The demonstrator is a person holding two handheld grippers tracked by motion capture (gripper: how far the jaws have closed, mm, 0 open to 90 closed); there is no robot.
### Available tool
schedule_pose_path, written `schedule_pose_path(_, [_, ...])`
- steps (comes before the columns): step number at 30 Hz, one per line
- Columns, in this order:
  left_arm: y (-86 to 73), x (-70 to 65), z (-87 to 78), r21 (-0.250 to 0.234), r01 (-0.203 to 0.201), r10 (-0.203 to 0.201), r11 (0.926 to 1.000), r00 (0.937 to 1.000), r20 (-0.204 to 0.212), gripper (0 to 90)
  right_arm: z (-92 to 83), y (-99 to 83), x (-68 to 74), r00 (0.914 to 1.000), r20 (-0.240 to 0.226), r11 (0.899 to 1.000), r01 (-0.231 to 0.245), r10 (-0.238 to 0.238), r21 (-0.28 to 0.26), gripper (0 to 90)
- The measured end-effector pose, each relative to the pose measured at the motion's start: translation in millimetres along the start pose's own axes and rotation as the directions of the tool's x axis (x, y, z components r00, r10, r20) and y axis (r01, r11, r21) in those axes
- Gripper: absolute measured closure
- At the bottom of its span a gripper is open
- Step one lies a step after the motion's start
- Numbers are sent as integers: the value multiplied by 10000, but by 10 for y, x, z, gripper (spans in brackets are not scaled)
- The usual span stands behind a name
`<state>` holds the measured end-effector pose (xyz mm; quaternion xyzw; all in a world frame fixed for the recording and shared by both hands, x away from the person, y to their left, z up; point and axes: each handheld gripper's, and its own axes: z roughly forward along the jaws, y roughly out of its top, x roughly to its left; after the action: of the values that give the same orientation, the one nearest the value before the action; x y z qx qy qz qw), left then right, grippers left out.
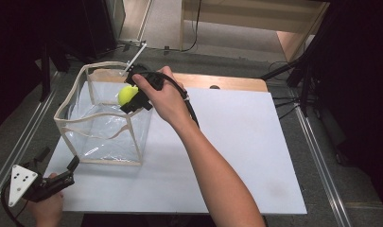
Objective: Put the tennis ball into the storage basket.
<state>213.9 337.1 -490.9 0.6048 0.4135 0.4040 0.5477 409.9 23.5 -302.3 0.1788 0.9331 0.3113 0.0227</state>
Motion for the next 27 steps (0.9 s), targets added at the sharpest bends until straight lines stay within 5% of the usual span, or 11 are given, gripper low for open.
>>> schedule_pose_path(12, [-1,-3,2,-11,-6,6,10000,10000,-9,68,38,-52,-29,9996,64,9994,-292,291,177,232])
schedule_pose_path(27, [-1,-2,2,-20,2,-2,10000,10000,-11,68,210,-7,-36,9991,-54,9926,-416,425,1141,229])
